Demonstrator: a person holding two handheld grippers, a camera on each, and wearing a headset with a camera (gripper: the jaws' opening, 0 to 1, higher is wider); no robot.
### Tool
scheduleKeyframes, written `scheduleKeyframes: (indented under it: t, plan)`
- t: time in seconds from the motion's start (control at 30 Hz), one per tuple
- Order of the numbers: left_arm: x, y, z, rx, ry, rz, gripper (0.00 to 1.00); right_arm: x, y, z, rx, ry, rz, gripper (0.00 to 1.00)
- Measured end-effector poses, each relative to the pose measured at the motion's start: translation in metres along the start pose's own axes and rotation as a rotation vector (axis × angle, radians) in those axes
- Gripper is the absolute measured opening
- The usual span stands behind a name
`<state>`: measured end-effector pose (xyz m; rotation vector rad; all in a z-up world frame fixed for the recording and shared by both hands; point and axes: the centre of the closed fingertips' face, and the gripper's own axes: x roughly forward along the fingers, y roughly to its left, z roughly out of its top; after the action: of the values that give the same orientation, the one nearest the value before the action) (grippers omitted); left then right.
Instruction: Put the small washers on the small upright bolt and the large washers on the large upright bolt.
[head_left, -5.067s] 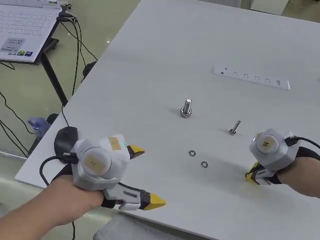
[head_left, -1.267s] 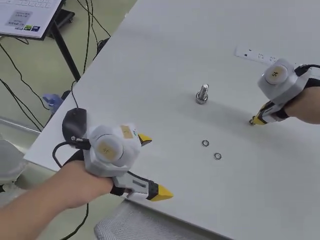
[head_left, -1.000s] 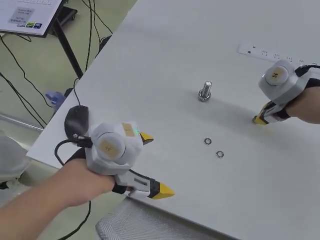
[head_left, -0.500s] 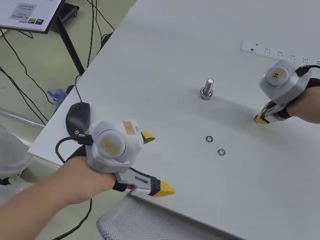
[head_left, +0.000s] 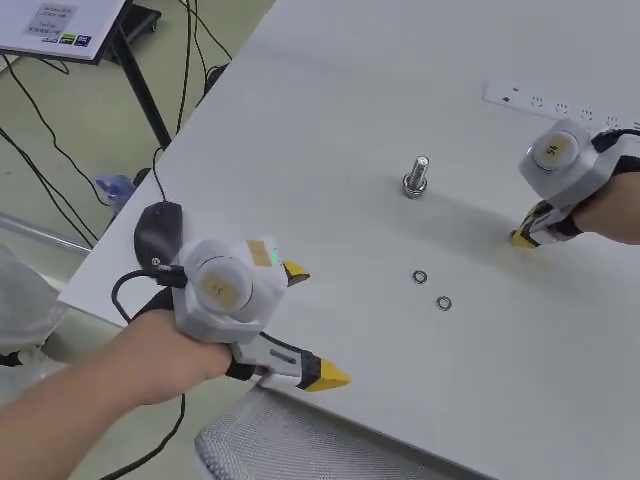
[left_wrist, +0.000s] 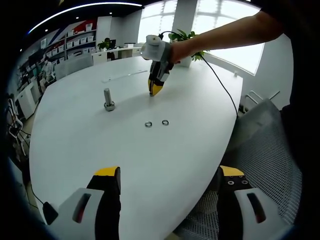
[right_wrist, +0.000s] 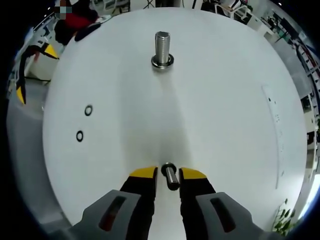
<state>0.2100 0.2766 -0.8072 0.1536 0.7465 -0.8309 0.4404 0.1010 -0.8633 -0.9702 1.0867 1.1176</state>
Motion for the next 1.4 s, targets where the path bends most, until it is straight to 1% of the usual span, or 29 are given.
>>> scheduleKeyframes:
  t: [0.1, 0.23, 0.37, 0.63, 0.8, 0.93, 1.13, 1.2, 1.3, 1.4]
  plan:
    - [0.0, 0.0, -0.001, 0.0, 0.0, 0.0, 0.79, -0.001, 0.002, 0.0, -0.012, 0.001, 0.006, 0.2]
    - [-0.002, 0.0, 0.002, 0.002, -0.004, 0.002, 0.79, -0.003, 0.002, 0.0, -0.018, 0.004, 0.007, 0.22]
    - [-0.002, 0.0, 0.004, 0.007, -0.005, 0.003, 0.79, -0.006, 0.001, -0.001, -0.011, 0.0, 0.004, 0.22]
    - [-0.002, -0.005, 0.006, 0.018, -0.006, -0.002, 0.79, -0.017, 0.0, -0.001, -0.007, -0.011, -0.01, 0.23]
    - [-0.006, -0.005, 0.006, 0.027, -0.002, 0.002, 0.78, -0.026, 0.001, -0.005, 0.004, -0.014, -0.025, 0.22]
    - [-0.01, -0.005, 0.006, 0.031, -0.009, 0.005, 0.78, -0.032, 0.006, -0.007, 0.013, -0.019, -0.027, 0.22]
    - [-0.01, -0.005, 0.005, 0.037, -0.005, 0.006, 0.79, -0.043, 0.016, -0.008, 0.013, -0.033, -0.036, 0.24]
    - [-0.011, -0.005, 0.008, 0.041, -0.013, 0.006, 0.8, -0.046, 0.021, -0.007, 0.019, -0.042, -0.034, 0.24]
    - [-0.011, -0.004, 0.01, 0.053, -0.011, 0.007, 0.81, -0.05, 0.029, -0.007, 0.023, -0.052, -0.03, 0.25]
    - [-0.012, -0.004, 0.013, 0.055, -0.018, 0.007, 0.82, -0.053, 0.037, -0.008, 0.023, -0.056, -0.025, 0.26]
